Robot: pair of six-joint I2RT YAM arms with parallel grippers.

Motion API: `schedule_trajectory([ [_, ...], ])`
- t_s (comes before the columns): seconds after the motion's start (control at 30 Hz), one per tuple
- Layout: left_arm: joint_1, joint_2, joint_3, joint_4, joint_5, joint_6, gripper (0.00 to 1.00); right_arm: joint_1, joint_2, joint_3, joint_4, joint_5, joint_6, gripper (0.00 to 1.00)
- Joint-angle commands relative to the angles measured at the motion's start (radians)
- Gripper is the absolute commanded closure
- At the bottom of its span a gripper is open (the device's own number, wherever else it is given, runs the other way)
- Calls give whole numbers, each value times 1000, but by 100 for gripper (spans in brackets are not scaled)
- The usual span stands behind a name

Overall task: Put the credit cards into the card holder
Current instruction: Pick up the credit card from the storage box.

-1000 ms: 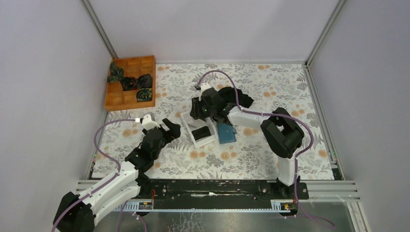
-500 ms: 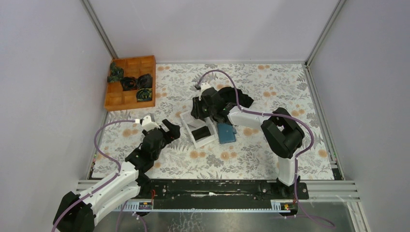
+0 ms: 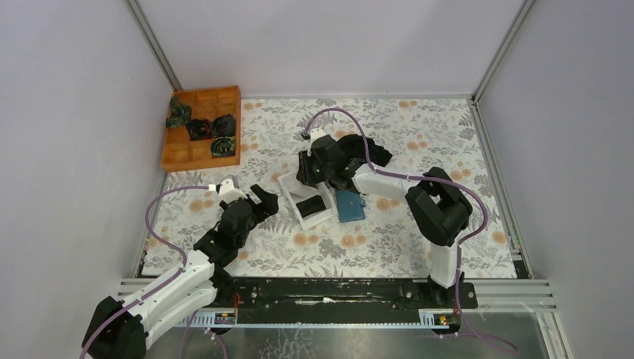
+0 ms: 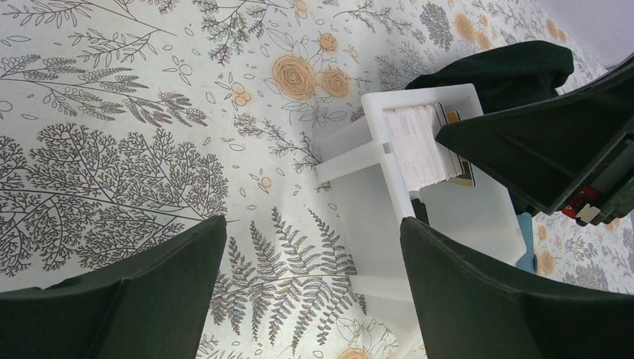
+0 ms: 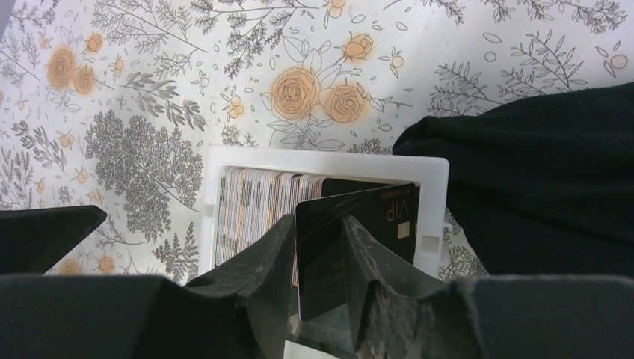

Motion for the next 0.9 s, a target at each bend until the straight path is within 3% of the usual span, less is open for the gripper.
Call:
schedule_trajectory([
  [0.0,-4,-11,4,-5,-32,-1,7,21,-46,34,-50,-7,-3,65],
  [0.87,-4,-27,5,-26,-36,-3,7,32,-90,44,-65,-10,-3,72],
])
